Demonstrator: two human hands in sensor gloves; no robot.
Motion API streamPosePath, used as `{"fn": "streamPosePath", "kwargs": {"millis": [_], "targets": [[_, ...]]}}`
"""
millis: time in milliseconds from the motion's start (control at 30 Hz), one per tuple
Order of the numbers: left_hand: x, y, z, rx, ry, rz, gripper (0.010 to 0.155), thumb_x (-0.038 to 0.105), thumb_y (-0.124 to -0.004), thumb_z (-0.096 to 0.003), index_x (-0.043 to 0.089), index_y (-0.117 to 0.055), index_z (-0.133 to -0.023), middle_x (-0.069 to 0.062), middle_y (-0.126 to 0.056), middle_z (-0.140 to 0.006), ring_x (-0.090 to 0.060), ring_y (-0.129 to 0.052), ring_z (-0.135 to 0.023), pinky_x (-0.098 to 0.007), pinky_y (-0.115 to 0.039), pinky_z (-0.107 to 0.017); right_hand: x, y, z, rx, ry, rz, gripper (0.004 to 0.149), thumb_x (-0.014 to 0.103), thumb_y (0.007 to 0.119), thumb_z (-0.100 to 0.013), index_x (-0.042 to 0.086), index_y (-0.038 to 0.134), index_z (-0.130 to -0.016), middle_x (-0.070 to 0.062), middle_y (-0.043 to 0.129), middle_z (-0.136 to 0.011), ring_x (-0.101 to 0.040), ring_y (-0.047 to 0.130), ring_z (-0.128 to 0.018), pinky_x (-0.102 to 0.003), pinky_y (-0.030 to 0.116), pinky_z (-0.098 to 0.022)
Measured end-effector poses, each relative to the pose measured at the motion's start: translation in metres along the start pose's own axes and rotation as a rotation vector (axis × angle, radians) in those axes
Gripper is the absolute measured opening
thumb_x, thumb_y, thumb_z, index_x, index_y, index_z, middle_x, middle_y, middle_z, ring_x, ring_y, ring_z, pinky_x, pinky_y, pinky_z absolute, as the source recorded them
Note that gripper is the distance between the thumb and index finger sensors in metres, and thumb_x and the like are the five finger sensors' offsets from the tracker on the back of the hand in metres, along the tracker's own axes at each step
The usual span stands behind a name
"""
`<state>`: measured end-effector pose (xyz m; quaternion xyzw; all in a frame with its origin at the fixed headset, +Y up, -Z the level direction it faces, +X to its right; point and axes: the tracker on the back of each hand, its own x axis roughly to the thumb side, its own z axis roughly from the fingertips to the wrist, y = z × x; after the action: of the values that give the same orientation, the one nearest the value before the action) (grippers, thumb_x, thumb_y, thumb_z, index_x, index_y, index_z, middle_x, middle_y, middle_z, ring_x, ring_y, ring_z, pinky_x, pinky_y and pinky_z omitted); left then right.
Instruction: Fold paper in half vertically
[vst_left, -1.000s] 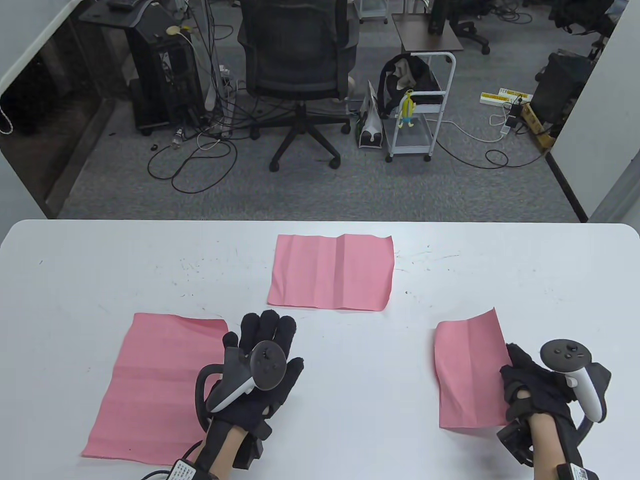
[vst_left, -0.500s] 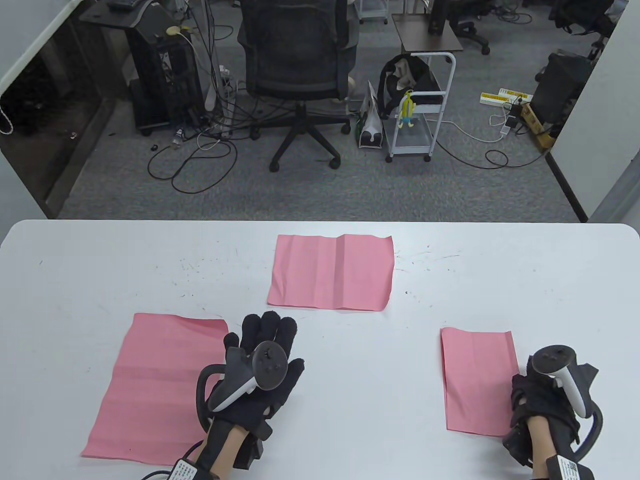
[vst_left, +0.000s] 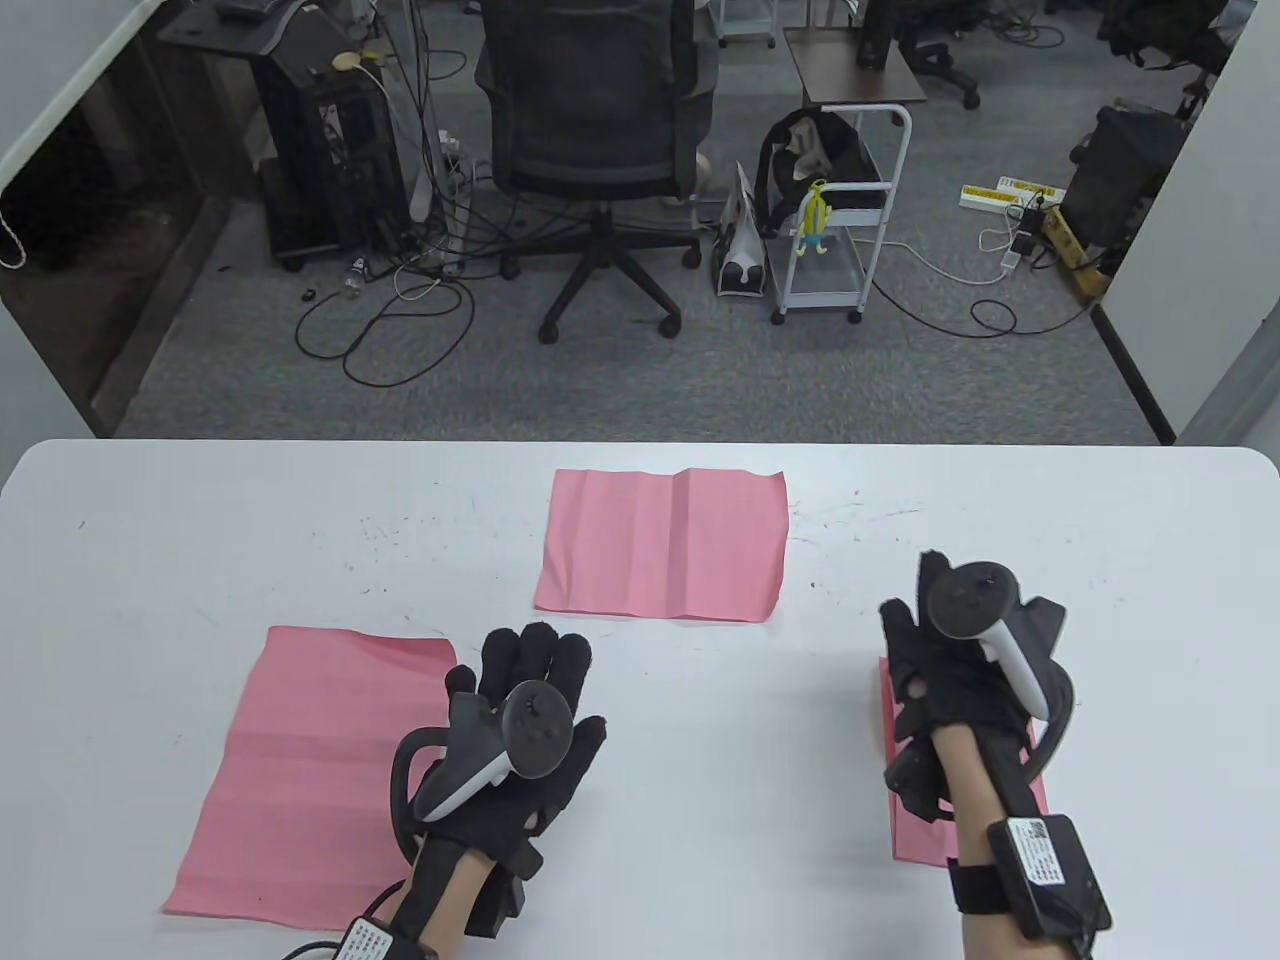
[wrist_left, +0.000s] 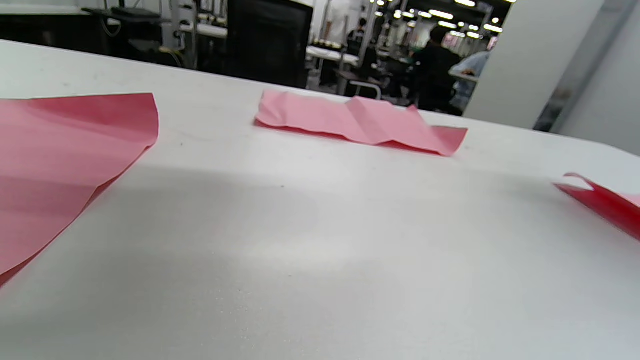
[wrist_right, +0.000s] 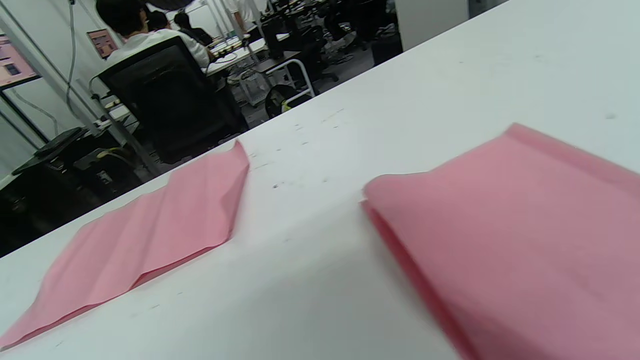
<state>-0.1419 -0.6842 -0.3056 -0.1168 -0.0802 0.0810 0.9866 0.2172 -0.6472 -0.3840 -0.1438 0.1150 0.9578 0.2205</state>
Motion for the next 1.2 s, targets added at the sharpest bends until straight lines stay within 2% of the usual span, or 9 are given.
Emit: {"fn": "streamPosePath", "kwargs": {"millis": [67, 133, 300, 467, 633, 800, 833, 1067, 1200], "targets": [[0.0, 0.0, 0.0, 0.002, -0.002, -0.002, 0.078, 0.067, -0.041, -0.0539, 0.041, -0.002, -0.115, 0.005, 0.003, -0.127, -0.033, 0.0, -0.118, -0.066, -0.016, -0.084, 0.025, 0.011, -0.007, 0.029, -0.038, 0.02, 0.069, 0.053, 0.064, -0.052, 0.036, 0.031, -0.109, 0.0, 0.033, -0.119, -0.036, 0.033, -0.111, -0.058, 0.038, -0.081], [0.001, -0.001, 0.0, 0.001, -0.007, -0.007, 0.078, 0.067, -0.041, -0.0538, 0.041, -0.002, -0.115, 0.004, 0.003, -0.127, -0.034, 0.0, -0.118, -0.066, -0.016, -0.083, 0.057, 0.032, -0.021, 0.08, -0.082, 0.054, 0.068, 0.053, 0.064, -0.052, 0.037, 0.032, -0.109, 0.001, 0.031, -0.12, -0.035, 0.029, -0.112, -0.058, 0.036, -0.081], [0.003, -0.004, -0.001, -0.018, -0.02, -0.005, 0.078, 0.067, -0.041, -0.0539, 0.041, -0.002, -0.115, 0.004, 0.003, -0.127, -0.033, 0.0, -0.118, -0.066, -0.016, -0.083, 0.102, 0.081, -0.057, 0.197, -0.121, 0.106, 0.067, 0.054, 0.064, -0.052, 0.039, 0.031, -0.109, 0.004, 0.025, -0.12, -0.033, 0.019, -0.112, -0.057, 0.028, -0.082], [0.003, -0.007, -0.004, -0.037, -0.021, 0.003, 0.078, 0.067, -0.042, -0.0538, 0.041, -0.002, -0.115, 0.004, 0.003, -0.127, -0.034, 0.0, -0.118, -0.066, -0.016, -0.083, 0.12, 0.128, -0.097, 0.31, -0.093, 0.131, 0.066, 0.054, 0.063, -0.052, 0.042, 0.032, -0.108, 0.006, 0.019, -0.12, -0.029, 0.011, -0.111, -0.055, 0.021, -0.082], [0.0, -0.009, -0.007, -0.044, -0.009, -0.004, 0.078, 0.067, -0.042, -0.0538, 0.041, -0.002, -0.115, 0.004, 0.002, -0.127, -0.034, 0.0, -0.118, -0.066, -0.016, -0.083, 0.124, 0.161, -0.121, 0.34, -0.043, 0.181, 0.066, 0.054, 0.062, -0.052, 0.051, 0.023, -0.105, 0.011, 0.011, -0.119, -0.027, 0.006, -0.11, -0.054, 0.018, -0.082], [0.001, -0.01, -0.007, -0.048, -0.01, -0.008, 0.078, 0.067, -0.042, -0.0539, 0.041, -0.002, -0.115, 0.004, 0.003, -0.127, -0.034, 0.0, -0.118, -0.066, -0.016, -0.083, 0.113, 0.179, -0.134, 0.388, 0.015, 0.21, 0.064, 0.053, 0.061, -0.051, 0.051, 0.027, -0.105, 0.012, 0.01, -0.118, -0.028, 0.007, -0.11, -0.056, 0.02, -0.081], [0.001, -0.01, -0.008, -0.048, -0.011, -0.008, 0.078, 0.067, -0.042, -0.0538, 0.041, -0.002, -0.115, 0.004, 0.003, -0.127, -0.034, 0.0, -0.118, -0.066, -0.016, -0.083, 0.111, 0.181, -0.135, 0.403, 0.021, 0.213, 0.064, 0.053, 0.061, -0.051, 0.052, 0.027, -0.104, 0.013, 0.008, -0.118, -0.027, 0.004, -0.109, -0.055, 0.016, -0.081], [0.002, -0.011, -0.008, -0.054, -0.009, -0.016, 0.078, 0.067, -0.042, -0.0538, 0.041, -0.002, -0.115, 0.004, 0.003, -0.127, -0.034, 0.0, -0.118, -0.066, -0.016, -0.083, 0.106, 0.182, -0.136, 0.422, 0.008, 0.179, 0.063, 0.054, 0.061, -0.051, 0.053, 0.025, -0.103, 0.015, 0.006, -0.116, -0.024, 0.001, -0.108, -0.053, 0.012, -0.079], [0.002, -0.011, -0.008, -0.049, -0.01, -0.016, 0.078, 0.067, -0.042, -0.0538, 0.04, -0.002, -0.115, 0.004, 0.003, -0.127, -0.034, 0.0, -0.118, -0.066, -0.016, -0.083, 0.104, 0.184, -0.129, 0.431, -0.011, 0.193, 0.063, 0.053, 0.061, -0.051, 0.052, 0.025, -0.103, 0.013, 0.006, -0.115, -0.026, 0.001, -0.106, -0.055, 0.013, -0.077]]}}
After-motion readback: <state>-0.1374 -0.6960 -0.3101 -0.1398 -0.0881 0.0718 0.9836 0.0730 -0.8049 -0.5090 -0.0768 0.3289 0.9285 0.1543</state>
